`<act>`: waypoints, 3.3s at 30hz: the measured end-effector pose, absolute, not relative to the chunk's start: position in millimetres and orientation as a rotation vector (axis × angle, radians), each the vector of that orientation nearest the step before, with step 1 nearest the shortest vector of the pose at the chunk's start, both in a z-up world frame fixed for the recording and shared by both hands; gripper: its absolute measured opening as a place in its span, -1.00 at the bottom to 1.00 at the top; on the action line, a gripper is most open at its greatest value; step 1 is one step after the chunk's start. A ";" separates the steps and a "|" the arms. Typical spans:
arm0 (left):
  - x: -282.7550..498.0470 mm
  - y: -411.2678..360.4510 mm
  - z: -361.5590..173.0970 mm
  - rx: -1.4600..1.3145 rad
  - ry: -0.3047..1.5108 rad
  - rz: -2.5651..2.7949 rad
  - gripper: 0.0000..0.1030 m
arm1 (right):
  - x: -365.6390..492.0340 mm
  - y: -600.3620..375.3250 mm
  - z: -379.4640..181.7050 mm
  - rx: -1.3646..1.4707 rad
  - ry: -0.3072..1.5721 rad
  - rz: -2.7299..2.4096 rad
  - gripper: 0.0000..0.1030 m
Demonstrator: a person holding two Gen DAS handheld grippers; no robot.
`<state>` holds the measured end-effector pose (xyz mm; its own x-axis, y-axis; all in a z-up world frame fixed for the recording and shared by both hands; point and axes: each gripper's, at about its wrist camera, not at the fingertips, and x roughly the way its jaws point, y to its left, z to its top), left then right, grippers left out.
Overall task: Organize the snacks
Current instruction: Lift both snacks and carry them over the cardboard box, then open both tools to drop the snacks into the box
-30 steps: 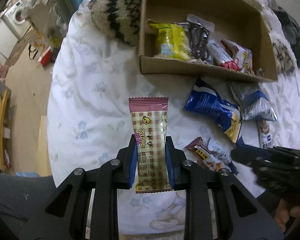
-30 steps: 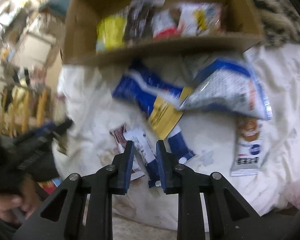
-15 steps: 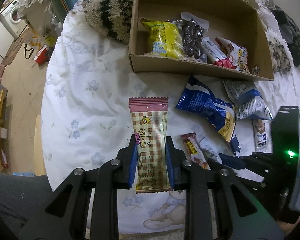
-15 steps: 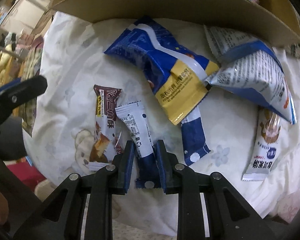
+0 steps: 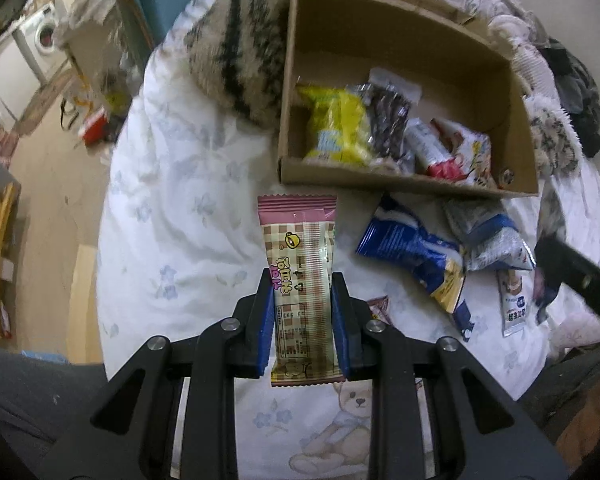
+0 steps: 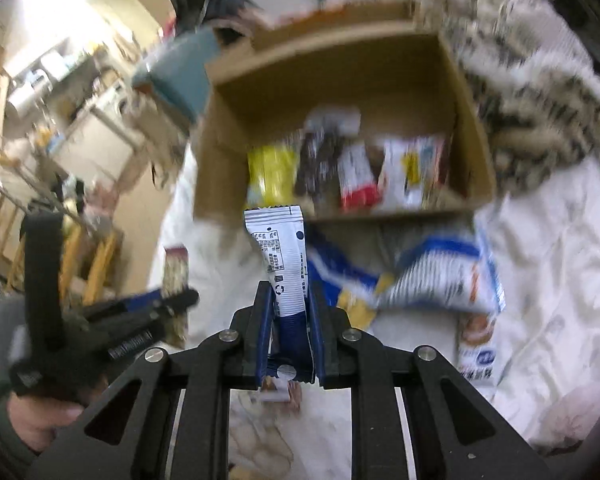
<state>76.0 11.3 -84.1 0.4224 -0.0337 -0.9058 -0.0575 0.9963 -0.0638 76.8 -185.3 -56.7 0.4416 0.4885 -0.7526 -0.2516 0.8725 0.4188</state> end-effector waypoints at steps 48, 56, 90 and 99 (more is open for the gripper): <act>197.7 -10.6 -38.6 -0.079 0.942 -0.125 -0.57 | 187.0 -252.9 -56.4 0.451 0.967 0.313 -0.64; 206.1 -15.4 -52.3 -0.070 0.976 -0.124 -0.57 | 194.2 -231.2 -69.4 0.387 1.029 0.330 -0.63; 203.5 -20.4 -48.6 -0.028 0.939 -0.095 0.29 | 206.1 -228.3 -79.9 0.392 1.072 0.316 -0.57; 201.3 -22.8 -46.0 0.001 0.924 -0.095 0.30 | 206.2 -235.0 -76.5 0.399 1.061 0.300 0.29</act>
